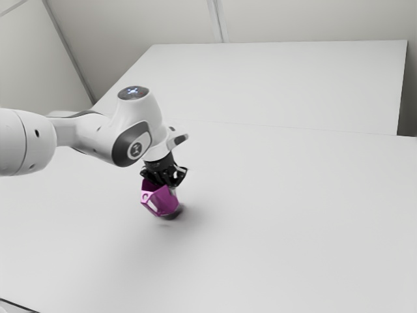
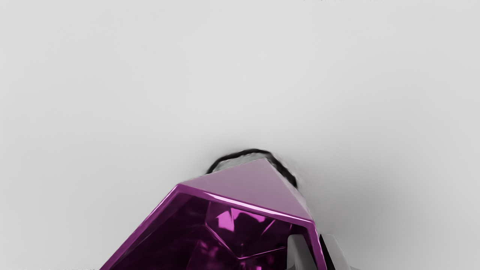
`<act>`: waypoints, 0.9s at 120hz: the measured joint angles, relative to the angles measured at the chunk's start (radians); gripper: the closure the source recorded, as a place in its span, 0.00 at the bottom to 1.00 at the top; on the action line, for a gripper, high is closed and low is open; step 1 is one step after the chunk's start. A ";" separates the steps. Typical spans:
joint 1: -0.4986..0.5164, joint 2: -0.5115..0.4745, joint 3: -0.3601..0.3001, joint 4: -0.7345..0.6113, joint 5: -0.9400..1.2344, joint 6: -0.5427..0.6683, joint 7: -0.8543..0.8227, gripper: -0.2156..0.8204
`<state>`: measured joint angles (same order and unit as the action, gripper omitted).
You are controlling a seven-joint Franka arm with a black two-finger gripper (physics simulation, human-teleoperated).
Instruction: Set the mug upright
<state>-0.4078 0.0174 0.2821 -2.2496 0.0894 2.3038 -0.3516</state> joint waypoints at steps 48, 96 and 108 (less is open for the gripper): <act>0.059 0.028 0.000 0.019 0.056 -0.038 -0.110 0.96; 0.068 0.053 -0.001 0.023 0.052 -0.043 -0.155 0.96; 0.062 0.053 -0.001 0.024 0.047 -0.043 -0.156 0.86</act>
<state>-0.3457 0.0707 0.2810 -2.2257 0.1360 2.2608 -0.5078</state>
